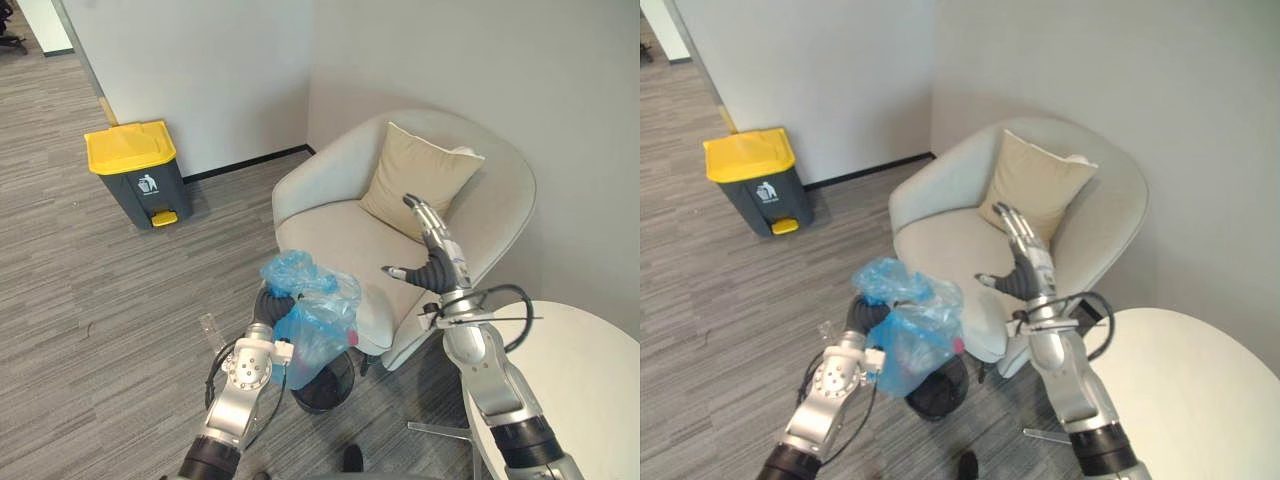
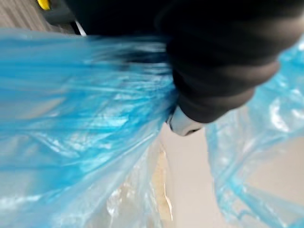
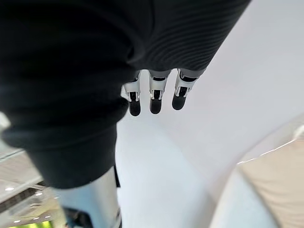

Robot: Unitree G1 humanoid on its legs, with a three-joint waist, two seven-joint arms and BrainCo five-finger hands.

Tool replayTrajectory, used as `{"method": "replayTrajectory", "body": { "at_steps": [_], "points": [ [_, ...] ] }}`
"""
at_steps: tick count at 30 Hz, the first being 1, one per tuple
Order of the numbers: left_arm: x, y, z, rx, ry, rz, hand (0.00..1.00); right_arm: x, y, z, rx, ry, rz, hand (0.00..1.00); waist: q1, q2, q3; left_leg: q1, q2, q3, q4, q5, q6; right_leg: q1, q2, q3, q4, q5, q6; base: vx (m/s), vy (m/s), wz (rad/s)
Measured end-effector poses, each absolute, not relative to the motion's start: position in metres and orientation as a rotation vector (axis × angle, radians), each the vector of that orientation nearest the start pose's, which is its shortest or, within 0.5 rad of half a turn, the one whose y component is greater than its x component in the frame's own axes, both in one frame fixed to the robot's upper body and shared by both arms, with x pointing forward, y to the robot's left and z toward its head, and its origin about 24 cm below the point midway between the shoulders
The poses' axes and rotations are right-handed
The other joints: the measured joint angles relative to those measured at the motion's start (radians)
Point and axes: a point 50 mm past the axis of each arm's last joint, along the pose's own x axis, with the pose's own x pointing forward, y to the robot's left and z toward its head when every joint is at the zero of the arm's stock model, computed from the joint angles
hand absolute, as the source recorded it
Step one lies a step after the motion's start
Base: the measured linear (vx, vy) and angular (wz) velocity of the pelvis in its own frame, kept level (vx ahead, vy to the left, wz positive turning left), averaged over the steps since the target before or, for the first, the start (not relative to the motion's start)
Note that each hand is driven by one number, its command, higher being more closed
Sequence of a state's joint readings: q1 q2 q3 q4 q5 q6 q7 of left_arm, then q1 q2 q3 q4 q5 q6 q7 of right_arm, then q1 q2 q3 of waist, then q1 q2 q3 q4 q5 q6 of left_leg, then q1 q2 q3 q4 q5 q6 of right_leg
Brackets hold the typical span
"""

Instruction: Gather rubbish on tea table into small bin, then transfer packed bag to large trash can.

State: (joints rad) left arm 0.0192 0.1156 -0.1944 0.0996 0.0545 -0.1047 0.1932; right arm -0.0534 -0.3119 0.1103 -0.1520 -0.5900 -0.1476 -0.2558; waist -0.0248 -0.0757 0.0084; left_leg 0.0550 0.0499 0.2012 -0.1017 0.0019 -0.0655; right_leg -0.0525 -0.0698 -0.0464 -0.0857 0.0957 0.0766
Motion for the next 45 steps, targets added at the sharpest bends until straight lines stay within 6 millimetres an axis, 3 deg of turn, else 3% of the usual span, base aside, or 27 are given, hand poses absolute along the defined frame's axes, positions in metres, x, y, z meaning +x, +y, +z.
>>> {"method": "replayTrajectory", "body": {
  "at_steps": [3,6,12,14,22,28,38,41,45],
  "points": [
    [0.236,0.141,0.013,0.126,0.049,0.039,1.0,0.243,-0.178,0.096,-0.787,-0.394,-0.179,0.0,-0.002,0.008,0.002,0.003,-0.005,-0.004,0.0,-0.003,0.005,-0.002,-0.006,-0.003,0.015,-0.012,0.002,0.0,0.009,0.05],
    [0.225,0.149,0.001,0.116,0.103,0.078,1.0,0.232,-0.184,0.07,-0.726,-0.265,-0.217,0.0,-0.005,0.012,0.005,0.002,-0.009,-0.004,0.002,-0.006,0.009,-0.002,-0.013,-0.003,0.014,-0.013,0.003,0.0,0.0,0.0],
    [0.204,0.173,-0.038,0.05,0.294,0.153,1.0,0.199,-0.2,-0.024,-0.475,0.227,-0.271,0.0,-0.01,0.017,0.008,0.0,-0.013,-0.016,0.02,-0.014,0.012,0.011,-0.022,-0.014,0.011,-0.013,0.003,-0.01,-0.003,0.05],
    [0.192,0.183,-0.056,0.029,0.381,0.189,1.0,0.18,-0.208,-0.058,-0.407,0.406,-0.293,0.0,-0.012,0.023,0.011,-0.001,-0.013,-0.021,0.027,-0.015,0.011,0.015,-0.024,-0.022,0.011,-0.013,0.003,-0.04,-0.017,0.07],
    [0.158,0.195,-0.097,0.022,0.603,0.223,1.0,0.133,-0.217,-0.115,-0.278,0.745,-0.332,0.0,-0.009,0.04,0.011,-0.001,-0.013,-0.028,0.046,-0.021,0.008,0.027,-0.023,-0.032,0.01,-0.014,0.0,-0.04,-0.017,0.01],
    [0.128,0.203,-0.125,0.017,0.787,0.275,1.0,0.099,-0.218,-0.14,-0.172,0.934,-0.39,0.0,-0.009,0.042,0.01,0.018,-0.014,-0.049,0.047,-0.021,0.007,0.055,-0.025,-0.054,-0.001,-0.019,-0.002,-0.03,-0.012,0.1],
    [0.108,0.203,-0.137,0.017,0.879,0.286,1.0,0.093,-0.216,-0.146,-0.104,0.981,-0.422,0.0,-0.007,0.044,0.013,-0.001,-0.02,-0.084,0.048,-0.017,0.007,0.056,-0.032,-0.092,-0.002,-0.024,-0.001,-0.01,-0.006,0.09],
    [0.116,0.203,-0.135,0.018,0.858,0.286,1.0,0.102,-0.215,-0.144,-0.095,0.959,-0.425,0.0,-0.005,0.044,0.044,-0.035,-0.024,-0.108,0.053,-0.007,0.009,0.04,-0.036,-0.109,0.001,-0.024,-0.001,-0.03,-0.005,0.3],
    [0.14,0.197,-0.122,-0.006,0.757,0.279,1.0,0.14,-0.214,-0.129,-0.091,0.835,-0.415,0.0,0.011,0.05,0.123,-0.142,-0.019,-0.11,0.14,-0.005,0.008,-0.059,-0.046,-0.123,0.103,-0.047,-0.011,-0.08,-0.006,0.16]
  ]
}}
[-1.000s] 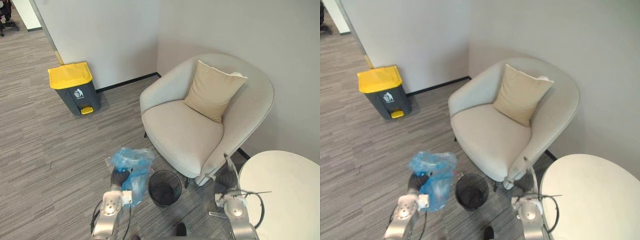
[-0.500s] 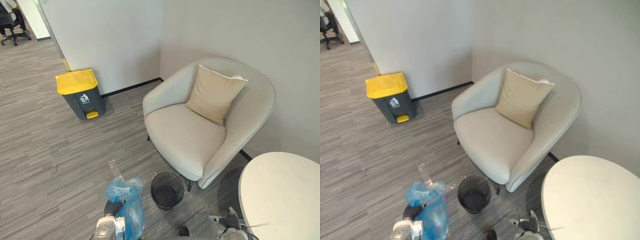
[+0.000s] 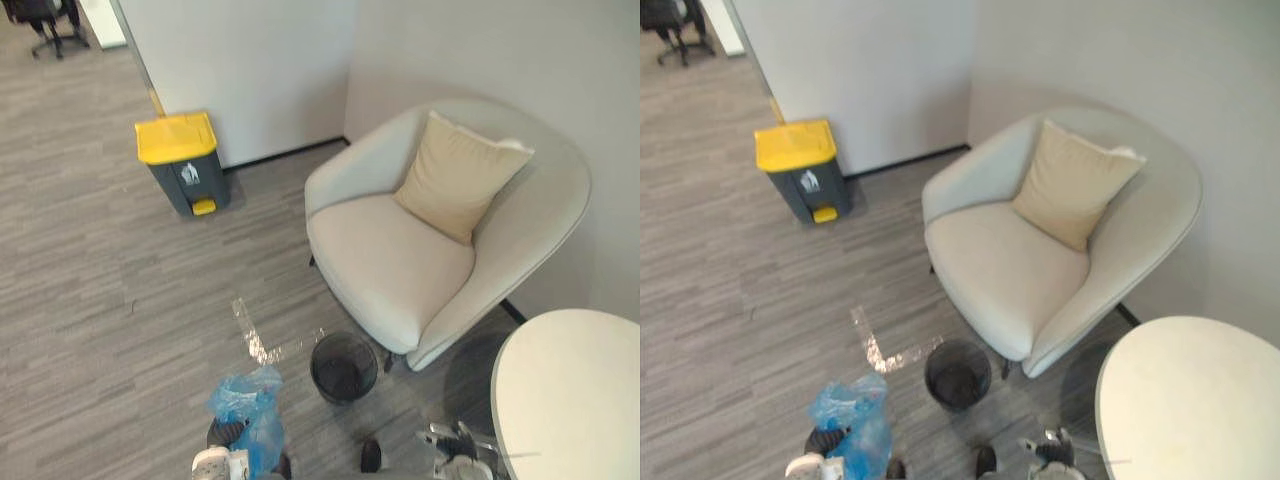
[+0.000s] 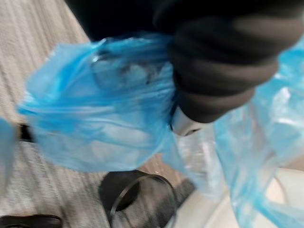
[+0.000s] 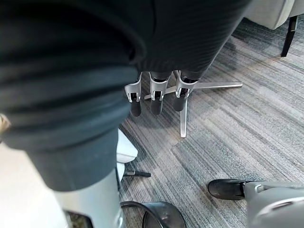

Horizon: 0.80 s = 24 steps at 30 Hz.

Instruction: Gather rubbish on tea table into small bin, then transfer packed bag to large trash can.

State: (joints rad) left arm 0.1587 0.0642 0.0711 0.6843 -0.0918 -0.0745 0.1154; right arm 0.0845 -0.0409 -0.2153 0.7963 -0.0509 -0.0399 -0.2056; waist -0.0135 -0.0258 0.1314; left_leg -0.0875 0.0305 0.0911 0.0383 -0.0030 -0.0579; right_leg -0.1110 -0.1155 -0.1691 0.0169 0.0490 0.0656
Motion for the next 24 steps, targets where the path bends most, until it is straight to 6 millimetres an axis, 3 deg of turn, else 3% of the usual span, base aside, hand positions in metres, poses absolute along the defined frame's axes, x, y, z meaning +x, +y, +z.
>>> {"method": "replayTrajectory", "body": {
  "at_steps": [2,4,6,7,8,10,11,12,13,14,18,20,21,22,23,24],
  "points": [
    [0.155,0.193,-0.11,-0.025,0.682,0.273,1.0,0.152,-0.211,-0.121,-0.088,0.781,-0.41,0.0,0.004,0.0,0.013,-0.08,0.008,-0.018,0.084,-0.002,-0.002,-0.067,-0.009,-0.016,0.091,-0.04,-0.017,-0.12,-0.056,0.44],
    [0.165,0.19,-0.1,-0.034,0.619,0.263,1.0,0.164,-0.209,-0.112,-0.092,0.718,-0.398,0.0,0.018,0.002,0.027,-0.076,0.022,-0.019,0.101,-0.002,-0.007,-0.072,-0.014,-0.034,0.143,-0.063,-0.041,-0.11,-0.056,0.17],
    [0.168,0.185,-0.096,-0.049,0.593,0.254,1.0,0.173,-0.208,-0.103,-0.093,0.661,-0.394,0.0,0.021,0.005,0.031,-0.118,0.077,0.081,0.415,-0.172,0.028,-0.081,-0.02,-0.046,0.168,-0.071,-0.054,-0.15,-0.004,-0.09],
    [0.166,0.182,-0.097,-0.055,0.603,0.247,1.0,0.172,-0.209,-0.102,-0.098,0.655,-0.4,0.0,0.02,0.004,0.031,-0.109,0.094,0.095,0.514,-0.214,0.003,-0.077,-0.02,-0.045,0.172,-0.069,-0.053,-0.13,0.017,0.01],
    [0.164,0.175,-0.099,-0.067,0.612,0.23,1.0,0.168,-0.212,-0.104,-0.107,0.667,-0.408,0.0,0.01,0.021,0.022,-0.063,0.115,0.097,0.546,-0.247,-0.05,-0.073,-0.019,-0.052,0.177,-0.063,-0.05,-0.06,0.055,0.16],
    [0.169,0.166,-0.098,-0.082,0.604,0.206,1.0,0.161,-0.217,-0.106,-0.108,0.685,-0.437,0.0,-0.01,0.043,0.01,-0.02,0.121,0.092,0.462,-0.282,-0.088,-0.112,-0.022,-0.073,0.208,-0.053,-0.036,-0.09,0.15,0.35],
    [0.177,0.165,-0.096,-0.076,0.592,0.195,1.0,0.161,-0.216,-0.107,-0.101,0.693,-0.441,0.0,-0.017,0.041,0.015,-0.015,0.102,0.109,0.39,-0.289,-0.075,-0.139,-0.03,-0.077,0.211,-0.034,-0.025,-0.14,0.151,0.32],
    [0.181,0.167,-0.094,-0.068,0.582,0.191,1.0,0.161,-0.211,-0.108,-0.093,0.699,-0.427,0.0,-0.017,0.024,0.024,-0.012,0.082,0.117,0.349,-0.289,-0.074,-0.155,-0.044,-0.074,0.209,-0.02,-0.02,-0.19,0.129,0.18],
    [0.183,0.169,-0.094,-0.058,0.581,0.193,1.0,0.163,-0.202,-0.11,-0.073,0.707,-0.414,0.0,-0.013,-0.004,0.035,-0.013,0.055,0.126,0.318,-0.272,-0.047,-0.173,-0.063,-0.059,0.203,0.001,-0.013,-0.23,0.108,-0.02],
    [0.181,0.17,-0.096,-0.055,0.589,0.199,1.0,0.162,-0.199,-0.111,-0.067,0.72,-0.409,0.0,-0.013,-0.015,0.041,-0.009,0.042,0.136,0.316,-0.265,-0.036,-0.169,-0.074,-0.05,0.19,0.02,-0.009,-0.23,0.11,-0.16],
    [0.161,0.174,-0.106,-0.05,0.649,0.223,1.0,0.156,-0.2,-0.114,-0.099,0.744,-0.394,0.0,-0.001,-0.016,0.044,0.018,0.026,0.185,0.322,-0.267,-0.011,-0.166,-0.084,0.007,0.212,0.031,0.003,-0.23,0.073,-0.32],
    [0.159,0.175,-0.107,-0.055,0.656,0.234,1.0,0.148,-0.2,-0.117,-0.098,0.768,-0.389,0.0,0.002,-0.014,0.049,0.017,0.042,0.187,0.33,-0.269,0.017,-0.174,-0.073,0.027,0.25,-0.033,0.017,-0.17,-0.078,0.01],
    [0.159,0.173,-0.107,-0.061,0.656,0.235,1.0,0.146,-0.199,-0.119,-0.096,0.776,-0.387,0.0,0.006,-0.003,0.052,0.015,0.052,0.184,0.329,-0.265,0.016,-0.196,-0.068,0.051,0.321,-0.062,0.002,-0.13,-0.149,0.23],
    [0.156,0.175,-0.108,-0.054,0.666,0.236,1.0,0.14,-0.197,-0.121,-0.09,0.797,-0.388,0.0,0.002,-0.015,0.049,0.013,0.055,0.169,0.325,-0.255,0.007,-0.23,-0.057,0.106,0.498,-0.121,-0.008,-0.1,-0.178,0.31],
    [0.154,0.175,-0.109,-0.049,0.672,0.236,1.0,0.136,-0.197,-0.123,-0.089,0.808,-0.39,0.0,0.001,-0.019,0.046,0.013,0.057,0.166,0.325,-0.253,0.002,-0.231,-0.051,0.127,0.557,-0.148,-0.005,-0.05,-0.225,0.53],
    [0.151,0.176,-0.11,-0.044,0.682,0.237,1.0,0.125,-0.198,-0.126,-0.088,0.836,-0.398,0.0,0.001,-0.034,0.037,0.006,0.062,0.147,0.334,-0.257,-0.021,-0.211,-0.036,0.172,0.648,-0.242,0.001,-0.01,-0.212,0.54]
  ]
}}
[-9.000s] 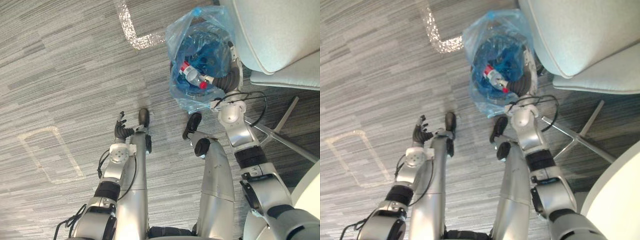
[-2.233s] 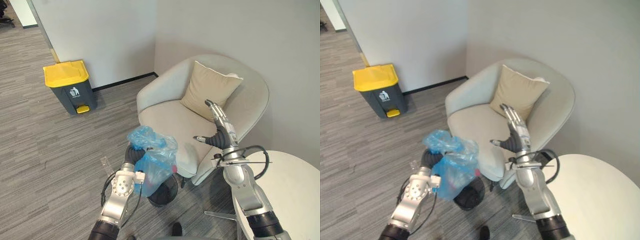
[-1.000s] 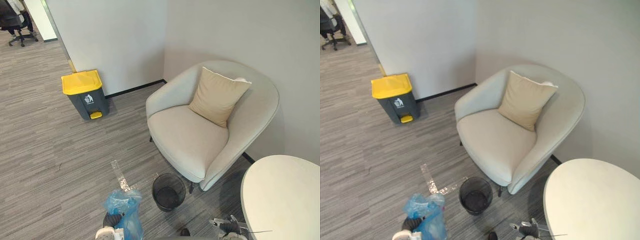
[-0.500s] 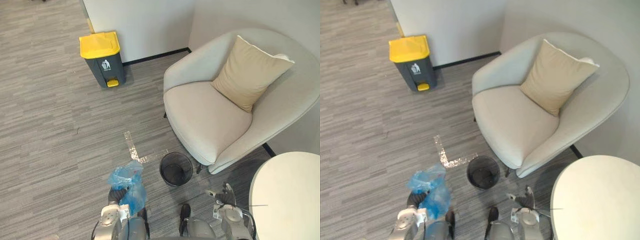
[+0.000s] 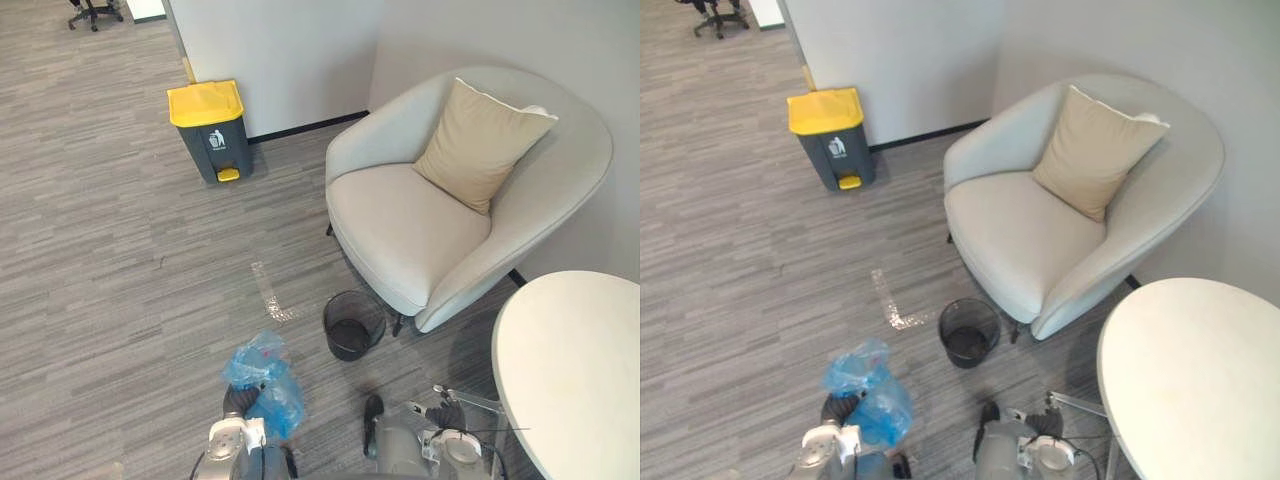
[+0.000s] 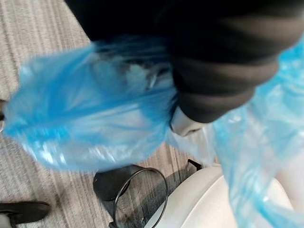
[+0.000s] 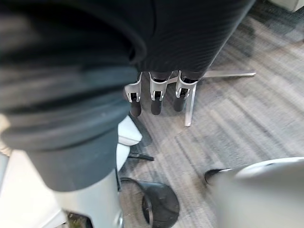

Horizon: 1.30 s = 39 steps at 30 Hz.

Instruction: Gather rubbish on tea table into small bin, then transfer packed bag to large trash can.

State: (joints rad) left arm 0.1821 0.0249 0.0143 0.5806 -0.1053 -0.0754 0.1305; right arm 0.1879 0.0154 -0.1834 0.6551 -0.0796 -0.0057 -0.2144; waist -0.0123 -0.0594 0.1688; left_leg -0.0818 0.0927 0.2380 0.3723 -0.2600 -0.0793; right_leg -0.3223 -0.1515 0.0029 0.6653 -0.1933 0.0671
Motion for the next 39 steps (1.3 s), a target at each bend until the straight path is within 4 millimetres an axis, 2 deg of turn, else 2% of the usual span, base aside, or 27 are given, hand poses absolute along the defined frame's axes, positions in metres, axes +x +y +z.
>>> {"method": "replayTrajectory", "body": {
  "at_steps": [1,2,3,4,5,6,8,9,10,12,14,15,17,18,21,23,24,25,27,28,30,33,34,35,36,38,39],
  "points": [
    [0.149,0.176,-0.111,-0.037,0.687,0.236,1.0,0.12,-0.197,-0.128,-0.086,0.851,-0.402,0.0,0.001,-0.014,-0.009,-0.017,-0.001,-0.017,0.018,-0.005,-0.014,0.027,0.003,0.025,-0.01,-0.062,0.007,0.01,-0.353,0.74],
    [0.149,0.174,-0.112,-0.037,0.693,0.235,1.0,0.117,-0.196,-0.13,-0.079,0.862,-0.404,0.0,0.001,-0.017,-0.016,-0.048,0.008,-0.054,0.054,-0.009,-0.034,0.048,0.027,0.023,-0.07,-0.13,0.011,-0.01,-0.268,0.48],
    [0.148,0.169,-0.113,-0.047,0.699,0.23,1.0,0.115,-0.198,-0.13,-0.083,0.867,-0.413,0.0,0.012,-0.003,-0.024,-0.057,0.026,-0.062,0.044,-0.006,-0.037,0.045,0.048,0.009,-0.098,-0.128,0.009,0.04,-0.273,0.22],
    [0.146,0.164,-0.114,-0.063,0.706,0.23,1.0,0.114,-0.2,-0.131,-0.086,0.871,-0.415,0.0,0.023,0.024,-0.033,-0.056,0.042,-0.074,0.014,0.005,-0.04,0.052,0.069,-0.001,-0.138,-0.114,0.003,0.07,-0.138,-0.06],
    [0.143,0.161,-0.117,-0.073,0.721,0.228,1.0,0.118,-0.199,-0.132,-0.088,0.872,-0.406,0.0,0.026,0.038,-0.037,-0.052,0.053,-0.09,-0.032,0.034,-0.038,0.075,0.09,-0.012,-0.19,-0.082,-0.01,0.11,-0.141,-0.02],
    [0.143,0.16,-0.118,-0.074,0.726,0.227,1.0,0.118,-0.2,-0.132,-0.092,0.873,-0.405,0.0,0.024,0.042,-0.039,-0.048,0.057,-0.093,-0.049,0.046,-0.038,0.081,0.096,-0.017,-0.206,-0.071,-0.012,0.12,-0.124,0.09],
    [0.143,0.159,-0.12,-0.074,0.741,0.223,1.0,0.118,-0.199,-0.134,-0.092,0.884,-0.399,0.0,0.019,0.054,-0.043,-0.016,0.061,-0.114,-0.117,0.086,-0.055,0.115,0.105,-0.047,-0.252,-0.041,-0.041,0.15,-0.091,0.21],
    [0.143,0.159,-0.12,-0.073,0.742,0.221,1.0,0.118,-0.199,-0.134,-0.093,0.885,-0.399,0.0,0.019,0.055,-0.045,-0.016,0.062,-0.115,-0.124,0.091,-0.058,0.116,0.105,-0.053,-0.256,-0.036,-0.044,0.16,-0.053,0.34],
    [0.146,0.159,-0.12,-0.072,0.737,0.218,1.0,0.117,-0.201,-0.135,-0.096,0.892,-0.4,0.0,0.018,0.068,-0.049,-0.018,0.066,-0.115,-0.128,0.101,-0.074,0.13,0.103,-0.072,-0.272,-0.035,-0.045,0.15,-0.023,0.42],
    [0.15,0.16,-0.119,-0.064,0.732,0.213,1.0,0.118,-0.201,-0.136,-0.096,0.895,-0.401,0.0,0.015,0.066,-0.046,-0.022,0.07,-0.111,-0.128,0.107,-0.072,0.156,0.1,-0.1,-0.296,-0.028,-0.051,0.15,0.001,0.49],
    [0.154,0.167,-0.117,-0.026,0.722,0.197,1.0,0.123,-0.196,-0.137,-0.077,0.897,-0.395,0.0,0.012,0.035,-0.041,-0.026,0.063,-0.052,-0.136,0.151,-0.049,0.201,0.067,-0.153,-0.341,-0.024,-0.051,0.12,0.019,0.61],
    [0.155,0.167,-0.117,-0.019,0.719,0.191,1.0,0.124,-0.196,-0.137,-0.075,0.896,-0.395,0.0,0.011,0.029,-0.04,-0.027,0.058,-0.035,-0.142,0.164,-0.04,0.207,0.059,-0.164,-0.351,-0.021,-0.049,0.1,0.028,0.84],
    [0.161,0.164,-0.113,-0.009,0.695,0.165,1.0,0.129,-0.2,-0.137,-0.075,0.891,-0.413,0.0,0.009,0.027,-0.042,-0.059,0.053,0.087,-0.146,0.2,-0.002,0.239,0.028,-0.242,-0.398,0.005,-0.044,0.07,0.049,1.04],
    [0.161,0.164,-0.113,-0.008,0.692,0.162,1.0,0.13,-0.202,-0.136,-0.073,0.887,-0.424,0.0,0.007,0.028,-0.04,-0.06,0.054,0.115,-0.141,0.2,-0.002,0.247,0.025,-0.26,-0.403,0.005,-0.044,0.05,0.057,0.93],
    [0.158,0.17,-0.114,0.012,0.702,0.167,1.0,0.136,-0.201,-0.135,-0.07,0.879,-0.429,0.0,0.006,0.027,-0.036,-0.055,0.045,0.105,-0.146,0.2,-0.001,0.295,0.025,-0.306,-0.422,0.014,-0.029,0.03,0.044,0.69],
    [0.155,0.174,-0.115,0.023,0.709,0.171,1.0,0.141,-0.202,-0.133,-0.073,0.868,-0.428,0.0,0.006,0.03,-0.034,-0.056,0.033,0.102,-0.151,0.191,0.013,0.296,0.018,-0.324,-0.405,0.014,-0.029,0.0,0.063,0.38],
    [0.154,0.174,-0.115,0.025,0.711,0.172,1.0,0.144,-0.204,-0.132,-0.08,0.863,-0.428,0.0,0.004,0.032,-0.026,-0.059,0.023,0.108,-0.139,0.151,0.047,0.278,0.001,-0.327,-0.339,-0.004,0.0,-0.03,0.11,0.4],
    [0.155,0.174,-0.115,0.027,0.71,0.169,1.0,0.146,-0.205,-0.132,-0.085,0.867,-0.425,0.0,0.0,0.03,0.001,-0.058,0.019,0.096,-0.109,0.106,0.058,0.25,-0.027,-0.31,-0.206,-0.025,0.031,-0.08,0.121,0.5],
    [0.155,0.176,-0.115,0.048,0.711,0.155,1.0,0.143,-0.204,-0.134,-0.086,0.882,-0.423,0.0,-0.007,0.02,0.012,-0.052,-0.015,0.069,-0.114,0.097,0.062,0.164,-0.071,-0.246,-0.005,0.006,0.032,0.05,0.173,0.75],
    [0.153,0.188,-0.112,0.08,0.705,0.177,1.0,0.142,-0.196,-0.135,-0.088,0.884,-0.392,0.0,-0.018,-0.004,0.047,-0.02,-0.034,0.06,0.017,-0.032,0.103,0.011,-0.025,-0.035,0.241,-0.015,0.033,0.31,0.187,0.81],
    [0.156,0.19,-0.11,0.088,0.696,0.191,1.0,0.142,-0.194,-0.135,-0.093,0.882,-0.382,0.0,-0.024,-0.002,0.048,-0.005,-0.031,0.037,0.004,-0.039,0.11,-0.007,0.048,-0.046,0.137,-0.082,0.012,0.29,0.053,0.56],
    [0.159,0.185,-0.11,0.077,0.691,0.185,1.0,0.144,-0.195,-0.132,-0.088,0.86,-0.39,0.0,-0.026,0.009,0.048,0.033,-0.031,0.008,-0.025,-0.059,0.108,-0.041,0.112,-0.051,0.01,-0.089,0.009,0.24,-0.043,0.27],
    [0.164,0.184,-0.108,0.075,0.677,0.179,1.0,0.142,-0.197,-0.132,-0.086,0.864,-0.399,0.0,-0.033,0.016,0.041,0.052,-0.037,-0.021,-0.059,-0.059,0.095,-0.028,0.136,-0.024,-0.121,-0.061,0.002,0.34,-0.071,0.69],
    [0.167,0.184,-0.106,0.08,0.668,0.172,1.0,0.137,-0.198,-0.133,-0.086,0.874,-0.407,0.0,-0.046,0.006,0.029,0.051,-0.055,-0.051,-0.074,-0.06,0.082,-0.009,0.135,0.004,-0.207,-0.036,-0.017,0.35,-0.1,1.05],
    [0.171,0.181,-0.106,0.076,0.665,0.165,1.0,0.128,-0.205,-0.136,-0.082,0.897,-0.437,0.0,-0.054,0.003,0.018,0.071,-0.054,-0.084,-0.07,-0.074,0.058,0.007,0.133,-0.006,-0.196,-0.001,-0.077,0.43,-0.146,0.92],
    [0.175,0.166,-0.105,0.042,0.656,0.148,1.0,0.119,-0.213,-0.135,-0.09,0.905,-0.466,0.0,-0.055,0.059,-0.005,0.068,0.009,-0.082,0.004,-0.092,0.003,0.06,0.148,-0.089,-0.206,-0.038,-0.1,0.58,-0.155,0.84],
    [0.176,0.162,-0.105,0.034,0.651,0.137,1.0,0.12,-0.214,-0.134,-0.09,0.899,-0.469,0.0,-0.059,0.068,-0.001,0.033,0.057,-0.05,0.153,-0.083,-0.01,0.13,0.17,-0.108,-0.243,-0.047,-0.113,0.55,-0.129,0.7]
  ]
}}
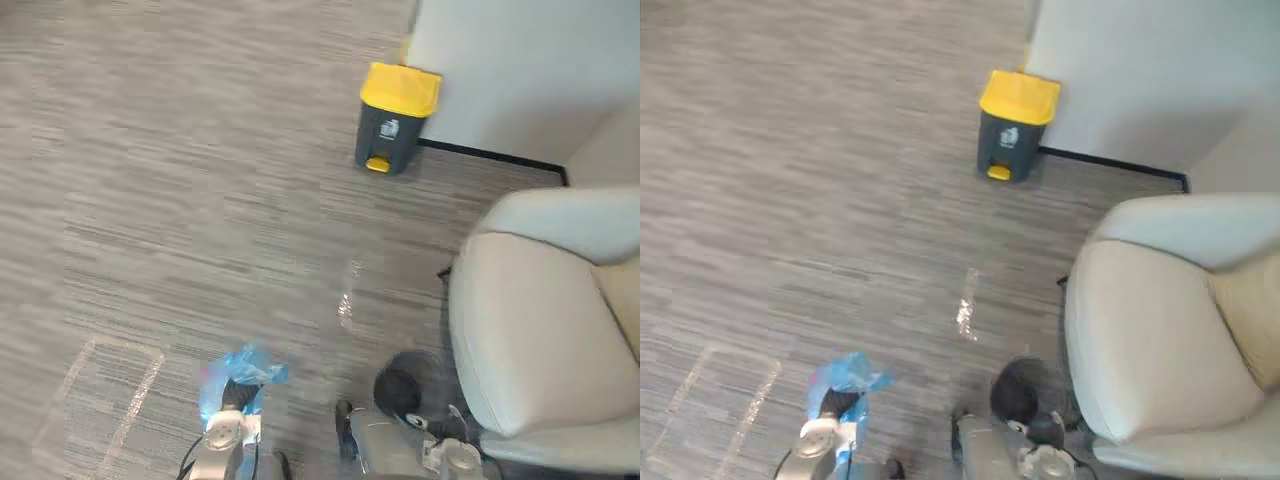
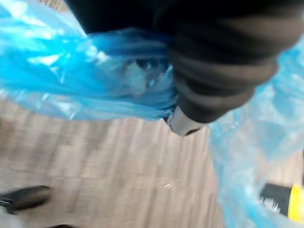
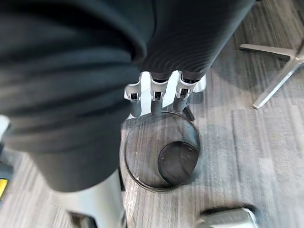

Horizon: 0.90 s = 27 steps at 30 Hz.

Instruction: Gather rubbish on tea table into small bin, then transfer packed bag to large trash can.

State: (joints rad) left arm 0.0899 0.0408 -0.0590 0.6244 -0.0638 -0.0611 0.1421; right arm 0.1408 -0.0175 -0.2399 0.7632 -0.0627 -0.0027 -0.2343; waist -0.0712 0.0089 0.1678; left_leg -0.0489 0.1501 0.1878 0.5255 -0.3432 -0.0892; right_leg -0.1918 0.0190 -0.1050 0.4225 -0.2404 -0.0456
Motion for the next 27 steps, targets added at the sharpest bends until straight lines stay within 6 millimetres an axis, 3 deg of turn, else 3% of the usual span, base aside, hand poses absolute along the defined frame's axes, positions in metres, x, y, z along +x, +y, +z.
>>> {"method": "replayTrajectory", "body": {
  "at_steps": [2,4,6,8,10,11,13,16,17,19,21,24,26,27],
  "points": [
    [0.174,0.16,-0.105,0.02,0.654,0.13,1.0,0.12,-0.207,-0.135,-0.072,0.898,-0.459,0.0,0.007,-0.011,0.001,-0.06,0.091,0.07,0.265,0.019,0.014,0.14,0.03,0.008,-0.094,-0.003,-0.007,0.5,-0.083,0.25],
    [0.171,0.154,-0.106,0.002,0.66,0.113,1.0,0.122,-0.206,-0.134,-0.065,0.889,-0.458,0.0,0.028,-0.039,-0.018,-0.126,0.127,0.128,0.323,-0.015,0.029,0.227,0.026,0.042,-0.138,-0.011,-0.021,0.54,-0.002,-0.08],
    [0.175,0.154,-0.104,-0.001,0.649,0.105,1.0,0.132,-0.204,-0.132,-0.048,0.869,-0.458,0.0,0.037,-0.045,-0.016,-0.203,0.11,0.106,0.252,-0.019,0.036,0.25,0.01,0.08,-0.159,-0.015,-0.026,0.43,0.115,-0.22],
    [0.178,0.154,-0.104,0.003,0.646,0.101,1.0,0.14,-0.205,-0.13,-0.042,0.857,-0.459,0.0,0.042,-0.058,0.001,-0.275,0.044,0.019,0.107,0.005,0.024,0.264,-0.026,0.117,-0.16,-0.016,-0.024,0.32,0.214,-0.41],
    [0.175,0.152,-0.106,0.001,0.656,0.098,1.0,0.135,-0.21,-0.133,-0.037,0.878,-0.487,0.0,0.058,-0.052,-0.001,-0.288,-0.027,-0.115,-0.132,0.158,-0.003,0.284,-0.054,0.16,-0.147,-0.042,0.022,0.37,0.328,-0.77],
    [0.173,0.156,-0.109,0.016,0.676,0.101,1.0,0.128,-0.206,-0.139,-0.031,0.928,-0.482,0.0,0.07,-0.06,-0.007,-0.282,-0.044,-0.122,-0.119,0.262,-0.009,0.303,-0.084,0.212,-0.124,-0.096,0.092,0.36,0.34,-0.77],
    [0.174,0.162,-0.11,0.034,0.681,0.108,1.0,0.125,-0.2,-0.141,-0.018,0.942,-0.47,0.0,0.064,-0.069,-0.01,-0.275,-0.057,-0.093,-0.091,0.209,0.011,0.277,-0.11,0.233,-0.065,-0.093,0.099,0.34,0.318,-0.58],
    [0.173,0.166,-0.109,0.055,0.679,0.105,1.0,0.126,-0.186,-0.143,0.005,0.948,-0.438,0.0,0.069,-0.071,-0.004,-0.186,-0.058,0.037,-0.074,0.115,0.055,0.122,-0.153,0.256,0.264,-0.02,0.186,0.31,0.297,-1.06],
    [0.17,0.167,-0.11,0.077,0.686,0.092,1.0,0.13,-0.184,-0.142,-0.005,0.938,-0.409,0.0,0.065,-0.068,-0.002,-0.131,-0.057,0.085,-0.095,0.094,0.065,0.048,-0.161,0.245,0.4,-0.016,0.187,0.29,0.27,-1.05],
    [0.17,0.166,-0.11,0.082,0.687,0.089,1.0,0.135,-0.184,-0.14,-0.028,0.923,-0.388,0.0,0.055,-0.057,0.005,-0.055,-0.059,0.122,-0.154,0.077,0.068,-0.034,-0.156,0.159,0.483,-0.045,0.152,0.32,0.192,-0.76],
    [0.17,0.168,-0.111,0.087,0.689,0.093,1.0,0.14,-0.183,-0.138,-0.035,0.908,-0.376,0.0,0.049,-0.057,0.006,0.021,-0.058,0.157,-0.225,0.076,0.065,-0.095,-0.126,0.074,0.443,-0.073,0.133,0.35,0.108,-0.44],
    [0.169,0.174,-0.112,0.103,0.697,0.109,1.0,0.146,-0.185,-0.136,-0.055,0.893,-0.361,0.0,0.03,-0.051,0.011,0.107,-0.057,0.185,-0.324,0.079,0.058,-0.167,-0.1,-0.077,0.21,-0.063,0.084,0.38,-0.01,-0.14],
    [0.169,0.18,-0.114,0.123,0.714,0.114,1.0,0.151,-0.186,-0.134,-0.076,0.879,-0.345,0.0,0.015,-0.044,0.016,0.167,-0.063,0.187,-0.397,0.088,0.038,-0.171,-0.077,-0.136,-0.046,0.078,0.051,0.46,-0.034,0.06],
    [0.17,0.18,-0.114,0.127,0.718,0.115,1.0,0.148,-0.19,-0.135,-0.087,0.885,-0.351,0.0,0.009,-0.037,0.017,0.2,-0.065,0.168,-0.423,0.09,0.025,-0.149,-0.06,-0.136,-0.075,0.182,-0.026,0.5,-0.048,0.05]
  ]
}}
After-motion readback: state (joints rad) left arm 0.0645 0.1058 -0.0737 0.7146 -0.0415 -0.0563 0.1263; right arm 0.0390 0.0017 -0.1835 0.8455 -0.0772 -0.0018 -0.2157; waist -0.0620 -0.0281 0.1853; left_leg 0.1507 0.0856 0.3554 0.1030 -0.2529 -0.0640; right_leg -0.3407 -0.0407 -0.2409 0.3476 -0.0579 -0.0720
